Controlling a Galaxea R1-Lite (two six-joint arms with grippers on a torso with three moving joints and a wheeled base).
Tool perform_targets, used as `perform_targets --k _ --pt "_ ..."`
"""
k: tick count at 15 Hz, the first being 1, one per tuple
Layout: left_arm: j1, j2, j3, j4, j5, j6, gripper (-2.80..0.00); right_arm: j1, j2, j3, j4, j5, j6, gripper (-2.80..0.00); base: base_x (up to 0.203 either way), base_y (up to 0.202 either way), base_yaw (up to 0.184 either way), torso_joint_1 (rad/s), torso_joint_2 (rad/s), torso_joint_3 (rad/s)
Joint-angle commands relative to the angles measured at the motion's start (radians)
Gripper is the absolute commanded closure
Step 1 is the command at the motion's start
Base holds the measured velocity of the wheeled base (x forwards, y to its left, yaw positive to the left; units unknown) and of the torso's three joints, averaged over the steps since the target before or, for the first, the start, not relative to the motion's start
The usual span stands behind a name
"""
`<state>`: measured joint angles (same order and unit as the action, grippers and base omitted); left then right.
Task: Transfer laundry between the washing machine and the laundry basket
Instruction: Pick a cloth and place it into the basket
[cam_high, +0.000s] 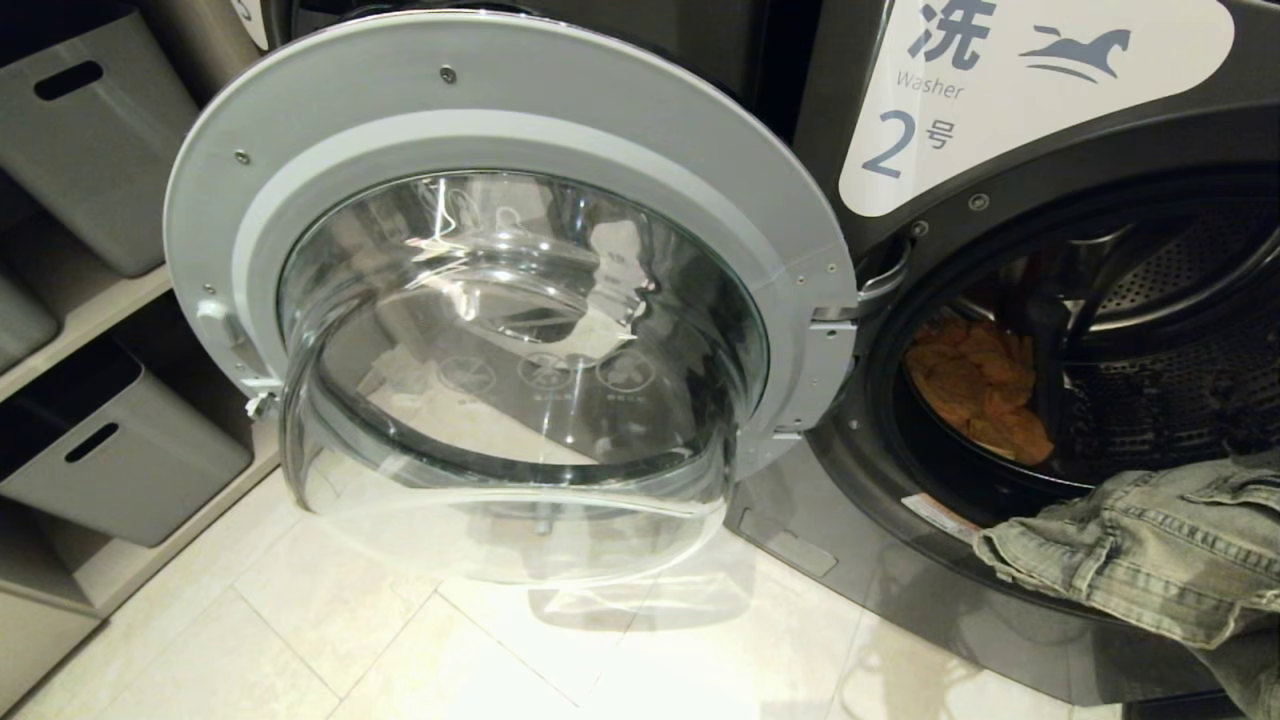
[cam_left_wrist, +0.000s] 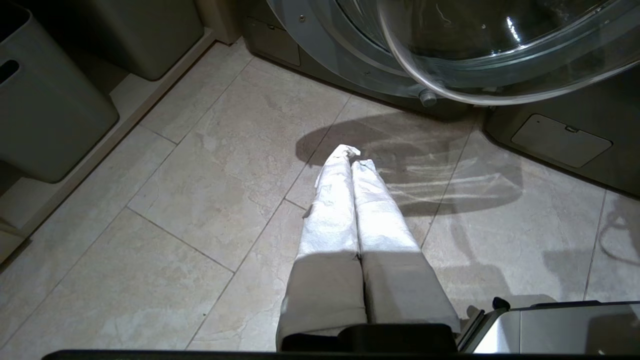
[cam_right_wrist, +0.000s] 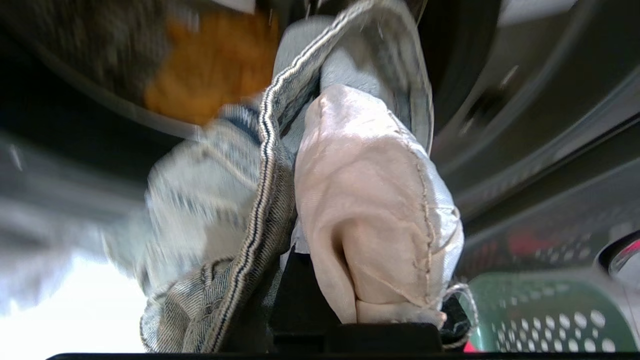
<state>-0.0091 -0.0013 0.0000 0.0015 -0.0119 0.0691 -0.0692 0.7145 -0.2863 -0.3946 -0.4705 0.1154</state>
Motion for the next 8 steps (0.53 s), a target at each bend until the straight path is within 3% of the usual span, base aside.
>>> perform_targets --k 1,5,8 --pt "0.0 -0.001 0.0 0.0 0.0 0.0 0.0 -0.022 -0.022 -0.087 0.022 -0.004 0.001 0.0 0.0 0.0 0.0 0.0 0.0 0.0" --pt "0.0 -0.001 0.0 0.0 0.0 0.0 0.0 -0.041 -0.069 -0.283 0.284 -0.02 0.009 0.0 0.0 0.0 0.0 0.0 0.0 0.0" --pt "0.0 -0.001 0.0 0.0 0.0 0.001 0.0 -0.058 -0.07 -0.286 0.291 -0.026 0.0 0.0 0.0 0.0 0.0 0.0 0.0 0.0"
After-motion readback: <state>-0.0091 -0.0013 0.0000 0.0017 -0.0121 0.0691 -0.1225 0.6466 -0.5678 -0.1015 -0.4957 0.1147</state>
